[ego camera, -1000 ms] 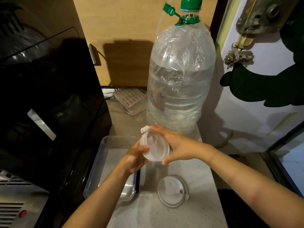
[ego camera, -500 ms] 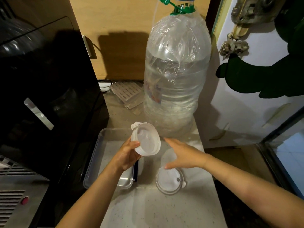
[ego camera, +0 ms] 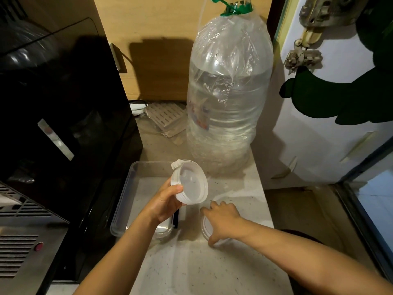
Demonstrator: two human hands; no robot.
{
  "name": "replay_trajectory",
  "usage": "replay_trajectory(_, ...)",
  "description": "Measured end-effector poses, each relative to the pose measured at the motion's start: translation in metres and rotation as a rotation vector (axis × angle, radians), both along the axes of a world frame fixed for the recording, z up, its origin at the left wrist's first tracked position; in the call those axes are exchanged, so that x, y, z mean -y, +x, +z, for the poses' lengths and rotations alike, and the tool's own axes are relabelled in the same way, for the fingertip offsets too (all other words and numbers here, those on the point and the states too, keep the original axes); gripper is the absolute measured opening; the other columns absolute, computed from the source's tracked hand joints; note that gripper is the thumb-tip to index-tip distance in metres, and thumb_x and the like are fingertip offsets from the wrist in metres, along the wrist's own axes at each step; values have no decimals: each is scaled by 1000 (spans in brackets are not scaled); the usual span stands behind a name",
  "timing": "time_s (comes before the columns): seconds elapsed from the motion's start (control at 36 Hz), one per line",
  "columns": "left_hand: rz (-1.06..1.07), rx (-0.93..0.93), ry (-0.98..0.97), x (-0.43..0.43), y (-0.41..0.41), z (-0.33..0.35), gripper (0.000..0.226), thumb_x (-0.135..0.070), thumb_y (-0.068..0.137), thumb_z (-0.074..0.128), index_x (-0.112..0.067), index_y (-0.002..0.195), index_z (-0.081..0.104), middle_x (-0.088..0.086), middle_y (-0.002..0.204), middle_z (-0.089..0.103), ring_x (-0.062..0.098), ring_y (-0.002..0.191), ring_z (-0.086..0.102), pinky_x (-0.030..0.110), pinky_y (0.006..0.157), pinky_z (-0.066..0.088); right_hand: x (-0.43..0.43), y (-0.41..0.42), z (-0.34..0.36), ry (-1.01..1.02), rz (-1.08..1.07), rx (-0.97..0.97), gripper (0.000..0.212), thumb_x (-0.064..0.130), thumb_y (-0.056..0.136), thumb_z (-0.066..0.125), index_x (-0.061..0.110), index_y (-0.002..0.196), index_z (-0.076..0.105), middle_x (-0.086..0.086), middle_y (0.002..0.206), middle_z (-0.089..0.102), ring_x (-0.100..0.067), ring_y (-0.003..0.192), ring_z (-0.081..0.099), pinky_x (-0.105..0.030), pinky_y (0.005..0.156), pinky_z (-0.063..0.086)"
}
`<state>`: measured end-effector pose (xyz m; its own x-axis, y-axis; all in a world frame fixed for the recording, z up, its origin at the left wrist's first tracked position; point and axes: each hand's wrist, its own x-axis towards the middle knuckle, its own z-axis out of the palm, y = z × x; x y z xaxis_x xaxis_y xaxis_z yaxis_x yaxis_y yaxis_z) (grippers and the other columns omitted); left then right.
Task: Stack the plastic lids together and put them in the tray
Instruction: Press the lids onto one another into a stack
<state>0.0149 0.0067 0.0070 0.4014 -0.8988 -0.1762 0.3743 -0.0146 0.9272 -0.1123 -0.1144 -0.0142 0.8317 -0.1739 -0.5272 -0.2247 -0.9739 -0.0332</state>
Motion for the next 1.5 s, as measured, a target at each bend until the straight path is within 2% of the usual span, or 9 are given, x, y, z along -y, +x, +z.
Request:
replay_trajectory(0.39, 25, -35, 7, 2, 1, -1, 98, -57, 37, 83, -21, 120, 46, 8, 110, 52, 21, 99, 54, 29, 74, 55, 7, -2, 5, 52, -62, 77, 77, 46, 69, 72, 22, 133, 37, -12, 133, 43, -37, 120, 43, -46, 98, 35)
replay_trajectory(0.67, 20, -86, -30, 12, 6, 7, 93, -51, 30, 86, -25, 111, 50, 5, 103, 54, 17, 90, 56, 25, 67, 55, 50, 11, 47, 90, -282, 267, 72, 47, 67, 68, 27, 129, 40, -6, 128, 44, -35, 116, 48, -42, 91, 41)
replay_trajectory(0.89, 69, -168, -62, 25, 13, 11, 94, -44, 24, 89, -22, 107, 53, 6, 97, 57, 14, 79, 63, 25, 61, 55, 80, 20, 104, 184, -401, 550, 77, 43, 69, 69, 38, 137, 33, -1, 136, 38, -29, 122, 45, -39, 97, 40)
replay_trajectory(0.97, 73, -181, -98, 30, 15, 15, 93, -44, 27, 89, -20, 109, 53, 7, 96, 58, 12, 75, 66, 25, 62, 55, 84, 22, 122, 291, -435, 696, 77, 38, 68, 74, 38, 135, 37, 1, 137, 39, -25, 123, 44, -40, 98, 40)
replay_trajectory(1.08, 85, -220, -120, 37, 17, 21, 100, -42, 29, 89, -19, 117, 49, 10, 106, 55, 20, 91, 61, 29, 67, 58, 83, 25, 139, 516, -454, 924, 68, 25, 64, 78, 32, 123, 45, 6, 120, 42, -18, 110, 46, -36, 93, 43)
replay_trajectory(1.19, 104, -282, -140, 45, 15, 31, 100, -40, 25, 90, -21, 114, 51, 9, 108, 57, 22, 95, 57, 30, 65, 59, 75, 29, 145, 798, -467, 1043, 62, 45, 49, 72, 41, 100, 35, 18, 105, 40, -17, 105, 46, -35, 90, 45)
replay_trajectory(1.28, 100, -312, -175, 49, 15, 38, 102, -37, 26, 91, -18, 117, 50, 8, 106, 61, 19, 89, 65, 32, 66, 59, 69, 33, 141, 924, -487, 1123, 66, 49, 44, 65, 32, 98, 33, 2, 111, 42, -23, 109, 46, -33, 90, 44)
replay_trajectory(1.33, 86, -310, -212, 51, 14, 43, 98, -37, 30, 91, -17, 117, 51, 7, 102, 66, 17, 86, 68, 32, 66, 59, 64, 35, 137, 1008, -499, 1140, 65, 47, 42, 68, 31, 95, 32, -6, 121, 41, -24, 112, 46, -22, 86, 47)
replay_trajectory(1.5, 60, -317, -286, 53, 12, 53, 86, -37, 34, 91, -18, 110, 56, 4, 94, 74, 17, 88, 69, 32, 73, 60, 49, 36, 123, 1121, -517, 1219, 56, 44, 44, 70, 27, 80, 31, -3, 129, 44, -19, 120, 46, -21, 90, 46)
